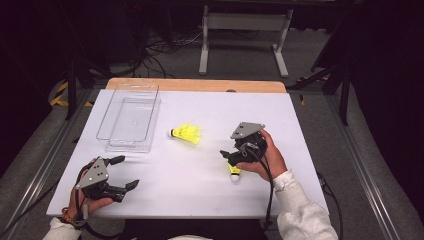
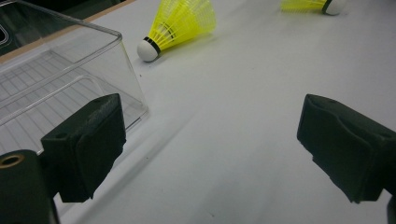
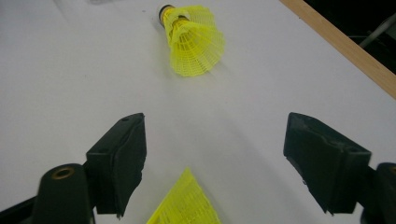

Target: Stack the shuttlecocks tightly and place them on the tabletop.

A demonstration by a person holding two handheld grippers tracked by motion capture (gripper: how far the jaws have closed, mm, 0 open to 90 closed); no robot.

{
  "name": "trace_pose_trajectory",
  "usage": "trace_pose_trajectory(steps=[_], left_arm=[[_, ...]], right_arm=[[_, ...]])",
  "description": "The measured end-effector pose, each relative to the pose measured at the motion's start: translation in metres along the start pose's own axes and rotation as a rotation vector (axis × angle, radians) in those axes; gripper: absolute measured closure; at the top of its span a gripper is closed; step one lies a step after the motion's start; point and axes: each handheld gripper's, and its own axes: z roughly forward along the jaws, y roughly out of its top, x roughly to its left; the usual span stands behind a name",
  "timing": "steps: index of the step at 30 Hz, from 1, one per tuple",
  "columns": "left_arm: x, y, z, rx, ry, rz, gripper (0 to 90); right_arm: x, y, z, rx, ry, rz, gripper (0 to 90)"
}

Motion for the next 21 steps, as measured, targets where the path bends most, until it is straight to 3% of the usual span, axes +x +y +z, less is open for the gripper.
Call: trace_pose_trajectory(steps=[8,17,21], left_arm=[[-0.001,0.0,-0.001,0.011,0.009,0.013,9.0],[-0.003,0.001,-0.002,0.007,0.03,0.018,9.0],[-0.004,0.001,-0.003,0.007,0.042,0.022,9.0]], right_arm=[[-0.004,-0.014,-0.006,0.05,0.022,0.018,21.2],[0.002,-0.025,-0.01,0.051,0.057,0.026,19.5],[0.005,-0.03,-0.006,0.061,0.104,0.028,20.2]])
